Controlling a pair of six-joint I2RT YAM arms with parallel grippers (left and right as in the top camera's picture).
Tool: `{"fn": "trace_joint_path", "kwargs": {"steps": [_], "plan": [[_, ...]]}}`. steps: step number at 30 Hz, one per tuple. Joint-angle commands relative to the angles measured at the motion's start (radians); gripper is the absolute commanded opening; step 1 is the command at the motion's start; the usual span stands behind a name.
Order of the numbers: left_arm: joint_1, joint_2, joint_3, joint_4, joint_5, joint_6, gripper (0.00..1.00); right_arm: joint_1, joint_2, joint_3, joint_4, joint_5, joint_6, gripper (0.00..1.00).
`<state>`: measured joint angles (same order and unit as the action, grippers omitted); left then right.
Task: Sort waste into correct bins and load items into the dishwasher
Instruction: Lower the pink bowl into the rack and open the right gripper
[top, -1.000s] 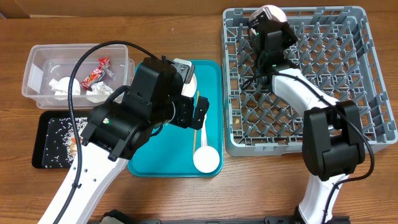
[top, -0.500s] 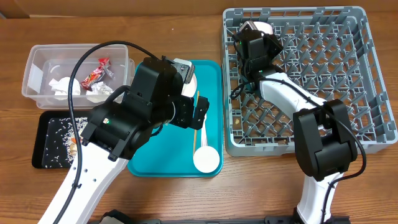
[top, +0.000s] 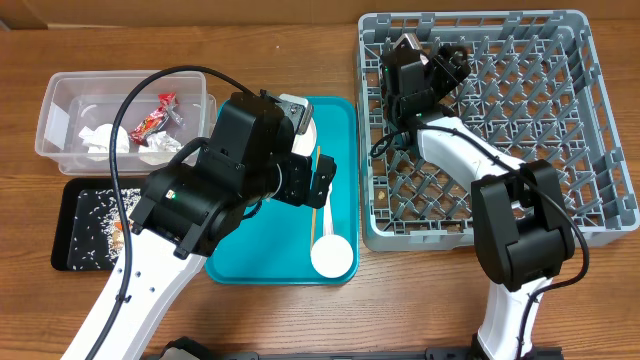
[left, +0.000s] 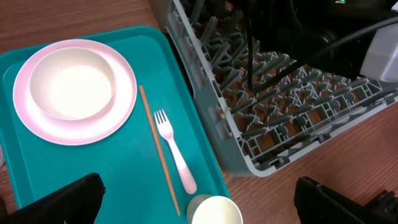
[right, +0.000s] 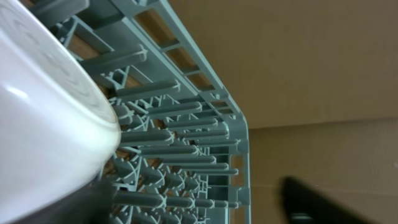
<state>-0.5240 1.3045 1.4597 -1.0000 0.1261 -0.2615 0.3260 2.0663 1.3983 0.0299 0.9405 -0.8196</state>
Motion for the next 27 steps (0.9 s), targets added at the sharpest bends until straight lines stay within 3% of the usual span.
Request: {"fn": "trace_joint_path", "kwargs": {"steps": [1, 9, 16, 19, 23, 27], "plan": [[-0.006, -0.002, 0.015, 0.002, -0.006, 0.012, 1.00, 0.026, -0.083, -0.005, -0.004, 0.016, 0.074, 1.00], [-0.006, -0.002, 0.015, 0.002, -0.006, 0.012, 1.00, 0.032, -0.231, -0.005, -0.218, -0.106, 0.277, 1.00], [-0.006, -0.002, 0.015, 0.002, -0.006, 0.012, 1.00, -0.018, -0.355, -0.005, -0.424, -0.444, 0.563, 0.99], [-0.006, -0.002, 0.015, 0.002, -0.006, 0.012, 1.00, -0.056, -0.372, -0.005, -0.472, -0.540, 0.720, 0.86], [-0.006, -0.002, 0.015, 0.002, -0.006, 0.012, 1.00, -0.123, -0.372, -0.005, -0.582, -0.749, 0.914, 0.77], [-0.006, -0.002, 0.015, 0.002, -0.006, 0.012, 1.00, -0.201, -0.372, -0.005, -0.701, -1.034, 0.989, 0.74]]}}
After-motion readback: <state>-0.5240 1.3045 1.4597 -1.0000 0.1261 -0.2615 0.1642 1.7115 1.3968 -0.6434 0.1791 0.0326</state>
